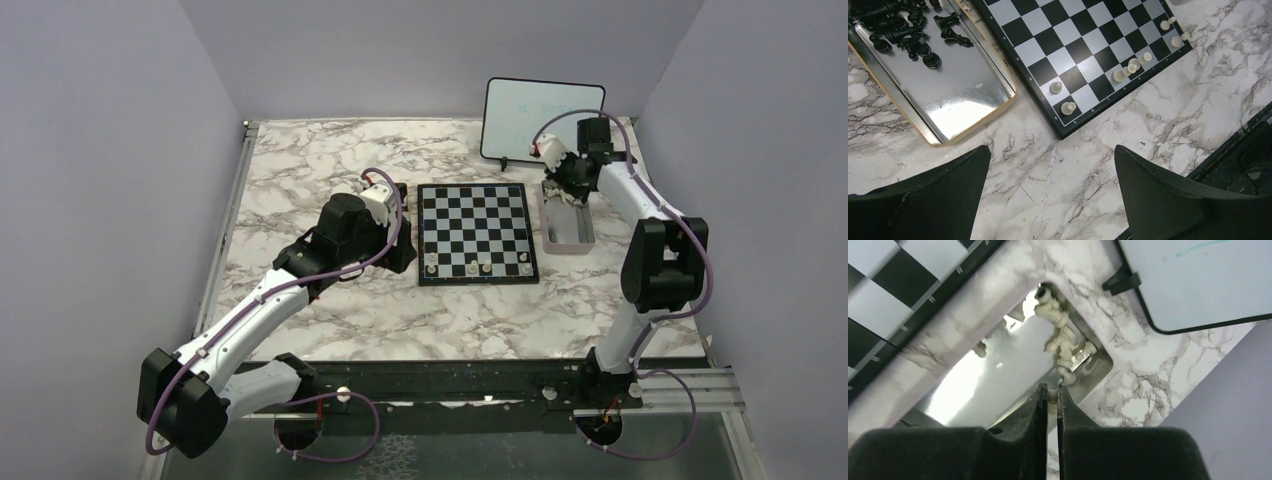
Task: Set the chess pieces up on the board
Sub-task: Pick up the chess piece from the storage box, then place the chess piece on the chessboard.
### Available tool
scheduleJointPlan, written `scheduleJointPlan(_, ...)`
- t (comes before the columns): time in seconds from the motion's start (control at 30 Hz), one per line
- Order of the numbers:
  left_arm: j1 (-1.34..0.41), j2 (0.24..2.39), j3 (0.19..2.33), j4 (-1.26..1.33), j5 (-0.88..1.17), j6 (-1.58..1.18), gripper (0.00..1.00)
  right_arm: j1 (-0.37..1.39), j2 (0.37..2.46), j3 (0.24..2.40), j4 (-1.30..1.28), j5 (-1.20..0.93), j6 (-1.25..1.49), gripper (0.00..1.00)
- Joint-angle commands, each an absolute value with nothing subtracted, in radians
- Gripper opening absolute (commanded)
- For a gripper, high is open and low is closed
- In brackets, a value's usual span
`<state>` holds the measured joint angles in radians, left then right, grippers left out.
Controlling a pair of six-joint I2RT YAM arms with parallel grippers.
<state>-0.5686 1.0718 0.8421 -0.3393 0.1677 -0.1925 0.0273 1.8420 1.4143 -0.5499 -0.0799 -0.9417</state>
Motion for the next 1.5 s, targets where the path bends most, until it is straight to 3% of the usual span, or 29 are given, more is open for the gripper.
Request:
scheduleJointPlan(0.0,-0.563,1.068,0.833,-0.328,0.173,-0.181,0.93,0.039,1.773,1.493,-0.636,-0.244,-0.739,0.05)
scheduleJointPlan(0.17,-0.563,1.067,0.83,-0.306,0.154,-0.208,0.9,0.064,1.708,1.446,-0.545,-0.376,-0.439,0.05)
scheduleJointPlan(0.47,-0.563,1.112,0.911,-0.253,0.23,-0.331,0.8,0.089,1.559,1.173,-0.108,-0.738,0.216,0.06)
scheduleJointPlan(0.67,-0.563,1.168,0.976,-0.182,0.265,-0.409,0.74,0.149,1.505,1.015,0.155,-0.787,0.603,0.06)
scheduleJointPlan(1.07,-0.577,1.336,1.005,0.053,0.392,-0.529,0.68,0.335,1.432,0.818,0.54,-0.68,1.011,0.06)
scheduleJointPlan(1.47,-0.583,1.387,0.955,0.267,0.516,-0.571,0.62,0.373,1.406,0.807,0.548,-0.686,1.036,0.06)
